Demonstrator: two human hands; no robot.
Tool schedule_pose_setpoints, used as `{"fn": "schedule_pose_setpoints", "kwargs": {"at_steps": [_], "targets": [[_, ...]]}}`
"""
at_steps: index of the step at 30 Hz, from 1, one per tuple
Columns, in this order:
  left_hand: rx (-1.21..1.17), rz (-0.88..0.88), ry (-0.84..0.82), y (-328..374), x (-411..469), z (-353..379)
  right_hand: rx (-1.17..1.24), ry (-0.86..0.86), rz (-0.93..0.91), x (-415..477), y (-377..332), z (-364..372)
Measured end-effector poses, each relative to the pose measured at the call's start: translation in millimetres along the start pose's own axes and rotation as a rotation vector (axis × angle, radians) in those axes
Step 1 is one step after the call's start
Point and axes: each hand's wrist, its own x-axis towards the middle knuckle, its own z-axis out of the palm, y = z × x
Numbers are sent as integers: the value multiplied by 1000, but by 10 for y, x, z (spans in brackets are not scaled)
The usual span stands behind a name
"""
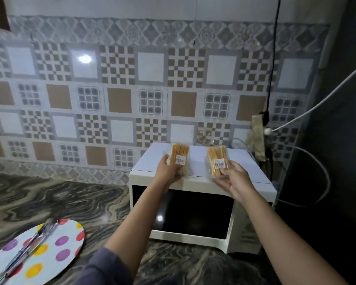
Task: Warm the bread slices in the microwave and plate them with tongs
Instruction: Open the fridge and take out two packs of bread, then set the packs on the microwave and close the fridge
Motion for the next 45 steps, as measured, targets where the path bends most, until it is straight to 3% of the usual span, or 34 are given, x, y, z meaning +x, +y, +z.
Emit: {"fn": "schedule_pose_setpoints", "kwargs": {"at_steps": [3, 9, 12, 21, 31, 37, 45], "targets": [[146, -15, 2, -14, 207, -20, -164, 95, -20, 236, 45, 27], [701, 24, 69, 38, 389, -53, -846, 215, -194, 375, -41, 17], [885, 44, 94, 3, 481, -64, -991, 250, -224, 433, -15, 4], [825, 93, -1, -64, 720, -134, -876, 259, -244, 495, 105, 51], [686, 361, 173, -232, 320, -39, -964, 299, -280, 30, 149, -105], [635, 433, 167, -324, -505, 199, -904, 345, -216, -925, 128, -489], [670, 373, -101, -573, -2243, 615, -850, 484, -142, -2885, 268, -1180]]}}
